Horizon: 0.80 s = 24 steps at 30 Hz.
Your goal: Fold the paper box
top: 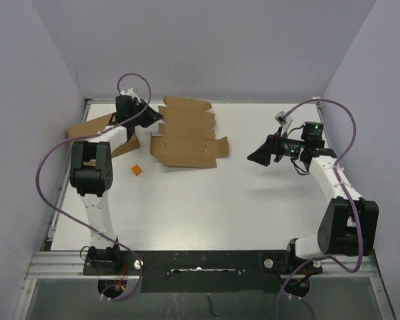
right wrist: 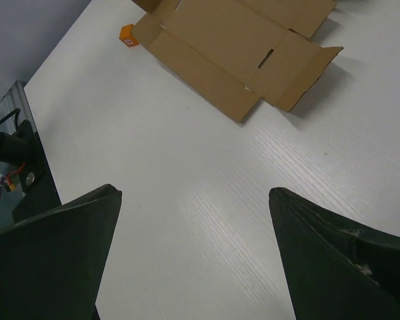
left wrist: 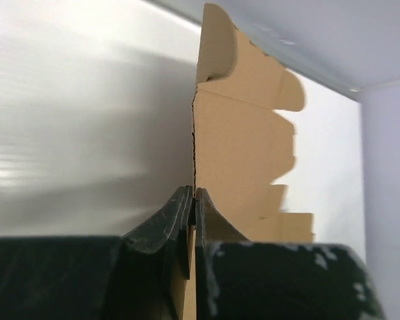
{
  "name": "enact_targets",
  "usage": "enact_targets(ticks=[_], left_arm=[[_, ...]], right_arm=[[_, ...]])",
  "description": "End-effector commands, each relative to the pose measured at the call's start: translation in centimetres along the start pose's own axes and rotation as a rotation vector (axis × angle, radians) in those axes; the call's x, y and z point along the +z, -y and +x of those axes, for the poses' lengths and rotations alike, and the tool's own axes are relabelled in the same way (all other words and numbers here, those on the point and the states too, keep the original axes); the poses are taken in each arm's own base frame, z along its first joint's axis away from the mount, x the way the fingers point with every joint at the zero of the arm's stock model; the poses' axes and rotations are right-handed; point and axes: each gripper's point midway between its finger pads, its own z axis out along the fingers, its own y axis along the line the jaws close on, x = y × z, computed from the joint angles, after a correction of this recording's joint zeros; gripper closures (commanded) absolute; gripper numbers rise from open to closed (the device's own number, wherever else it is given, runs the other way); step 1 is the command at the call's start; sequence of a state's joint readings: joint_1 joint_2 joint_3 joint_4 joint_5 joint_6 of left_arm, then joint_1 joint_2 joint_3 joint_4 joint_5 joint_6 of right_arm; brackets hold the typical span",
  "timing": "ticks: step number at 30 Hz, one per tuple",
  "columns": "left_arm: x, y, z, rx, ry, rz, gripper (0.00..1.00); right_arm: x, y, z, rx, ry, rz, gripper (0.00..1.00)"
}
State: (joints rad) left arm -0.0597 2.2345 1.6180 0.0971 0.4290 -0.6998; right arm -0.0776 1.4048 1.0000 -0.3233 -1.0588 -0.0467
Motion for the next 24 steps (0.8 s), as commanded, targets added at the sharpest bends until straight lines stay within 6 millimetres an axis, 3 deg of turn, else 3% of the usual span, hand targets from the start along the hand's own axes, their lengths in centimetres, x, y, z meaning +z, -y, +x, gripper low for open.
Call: enact_targets(ticks=[1, 8, 14, 19, 24], left_arm=[[-9.7, 16.8, -5.4, 0.182, 0.344, 0.355, 1.0], [-15.7, 17.7, 2.4, 0.191, 0.404, 0.399, 1.0], [-18.8, 17.2, 8.1, 0.281, 0.421, 0.427, 1.0], [-20.1, 16.5, 10.6, 0.335, 0.424, 0.463, 1.0], [-20.9, 15.6, 11.6, 0.365, 0.44, 0.47, 1.0]], right_arm=[[0.1, -1.1, -1.7, -0.007, 0.082, -0.064, 0.02], [-0.9, -1.2, -2.5, -0.015, 0.11, -0.049, 0.02], [-1.1, -1.3, -2.2, -0.037, 0.107, -0.059, 0.02], [-0.6, -1.0, -1.4, -0.06, 0.09, -0.069, 0.02], [0.0, -0.3, -0.6, -0.089, 0.081, -0.056, 0.02]])
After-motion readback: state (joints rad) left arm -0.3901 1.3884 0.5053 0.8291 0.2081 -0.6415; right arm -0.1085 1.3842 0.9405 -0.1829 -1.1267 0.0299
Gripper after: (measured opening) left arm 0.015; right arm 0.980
